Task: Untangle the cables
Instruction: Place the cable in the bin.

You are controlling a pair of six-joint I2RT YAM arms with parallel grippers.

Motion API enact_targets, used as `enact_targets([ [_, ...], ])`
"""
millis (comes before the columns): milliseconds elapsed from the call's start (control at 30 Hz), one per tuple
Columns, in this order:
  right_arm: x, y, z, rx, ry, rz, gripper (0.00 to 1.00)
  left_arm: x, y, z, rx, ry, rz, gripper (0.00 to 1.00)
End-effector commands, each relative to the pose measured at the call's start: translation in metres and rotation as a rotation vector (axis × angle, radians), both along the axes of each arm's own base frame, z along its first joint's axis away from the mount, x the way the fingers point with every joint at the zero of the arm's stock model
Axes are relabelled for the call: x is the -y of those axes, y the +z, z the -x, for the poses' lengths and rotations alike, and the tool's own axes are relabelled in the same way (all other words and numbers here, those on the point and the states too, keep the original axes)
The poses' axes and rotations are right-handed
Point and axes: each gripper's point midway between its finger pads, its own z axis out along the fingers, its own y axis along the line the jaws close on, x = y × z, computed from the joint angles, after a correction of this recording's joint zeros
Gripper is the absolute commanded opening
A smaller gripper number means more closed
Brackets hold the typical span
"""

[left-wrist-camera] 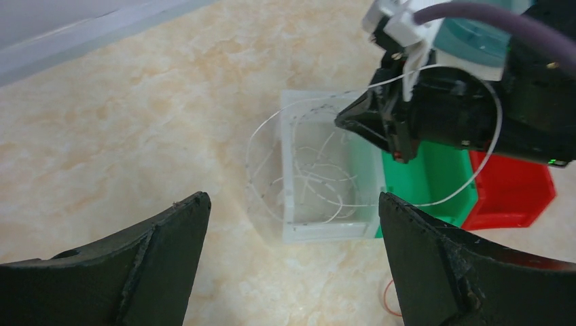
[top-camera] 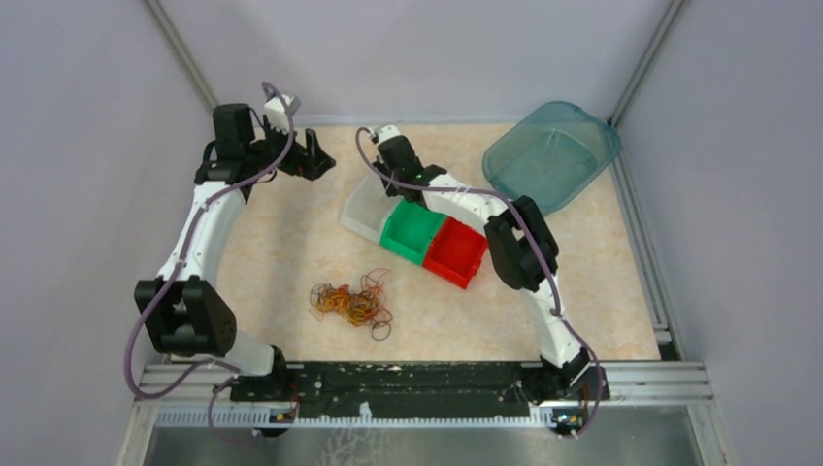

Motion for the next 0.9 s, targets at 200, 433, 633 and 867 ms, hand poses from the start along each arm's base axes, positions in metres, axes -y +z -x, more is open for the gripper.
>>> enact_targets([
  [200,-0.002,0.012,0.009,0.057,0.023,-0.033,0.0,0.035,0.008,0.002,-0.02,-0.361,0.203,0.94],
  [433,-0.023,0.041,0.032,0.096,0.183,-0.172,0.0,0.039,-0.019,-0.008,-0.058,-0.416,0.188,0.87],
  [633,-0.032,0.066,0.045,0.127,0.272,-0.251,0.0,0.06,-0.052,0.004,-0.083,-0.522,0.104,0.84],
  [867,-0.032,0.083,0.052,0.145,0.297,-0.276,0.0,0.067,-0.064,0.006,-0.079,-0.56,0.102,0.78],
])
